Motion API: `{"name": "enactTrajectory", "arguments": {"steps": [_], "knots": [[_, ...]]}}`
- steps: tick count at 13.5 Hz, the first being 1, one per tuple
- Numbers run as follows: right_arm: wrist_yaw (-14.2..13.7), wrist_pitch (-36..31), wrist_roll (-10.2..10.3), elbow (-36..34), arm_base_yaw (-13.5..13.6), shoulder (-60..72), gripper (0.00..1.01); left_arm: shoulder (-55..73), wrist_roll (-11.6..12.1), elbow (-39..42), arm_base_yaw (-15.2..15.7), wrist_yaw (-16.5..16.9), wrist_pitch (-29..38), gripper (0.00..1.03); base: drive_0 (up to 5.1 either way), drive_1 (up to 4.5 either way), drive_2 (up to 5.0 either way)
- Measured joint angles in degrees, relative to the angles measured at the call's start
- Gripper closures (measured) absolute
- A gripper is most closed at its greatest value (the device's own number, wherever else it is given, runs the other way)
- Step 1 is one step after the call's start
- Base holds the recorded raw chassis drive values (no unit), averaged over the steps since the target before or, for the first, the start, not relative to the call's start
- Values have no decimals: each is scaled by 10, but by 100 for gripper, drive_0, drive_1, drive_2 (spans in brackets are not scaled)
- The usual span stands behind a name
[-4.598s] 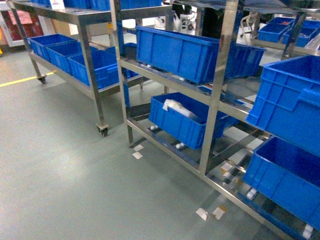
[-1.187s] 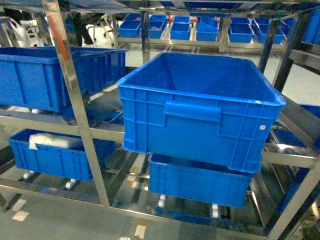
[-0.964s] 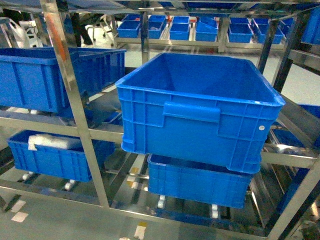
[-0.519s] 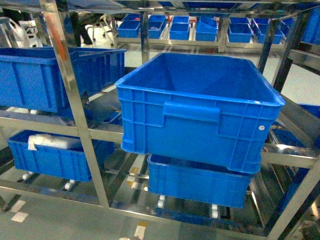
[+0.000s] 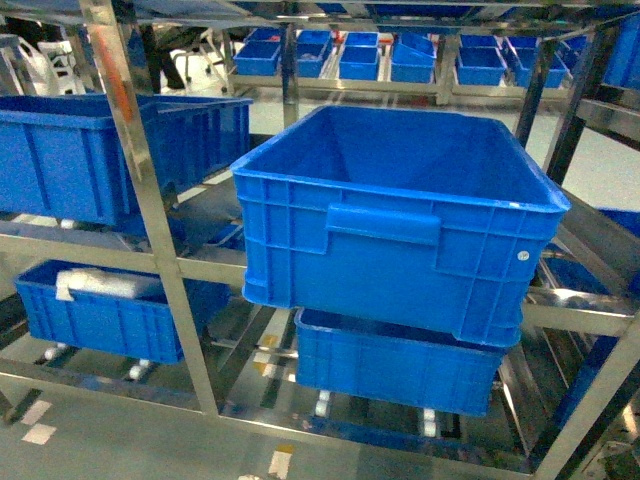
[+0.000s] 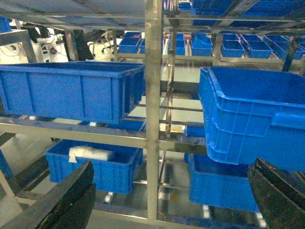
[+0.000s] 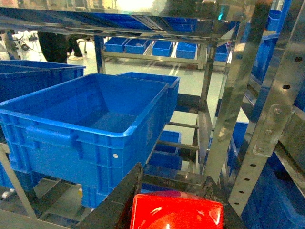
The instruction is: Pick red block from blue box to shelf
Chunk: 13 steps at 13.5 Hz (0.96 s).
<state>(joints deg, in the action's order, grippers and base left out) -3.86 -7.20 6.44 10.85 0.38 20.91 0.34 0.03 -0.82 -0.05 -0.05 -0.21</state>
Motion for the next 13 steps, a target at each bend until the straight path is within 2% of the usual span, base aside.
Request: {"name": "enactTrajectory", "arguments": {"steps": [13], "knots": [[0,0,0,0,0,0,73,0,0,0,0,0,-1,5,0,0,0]]}}
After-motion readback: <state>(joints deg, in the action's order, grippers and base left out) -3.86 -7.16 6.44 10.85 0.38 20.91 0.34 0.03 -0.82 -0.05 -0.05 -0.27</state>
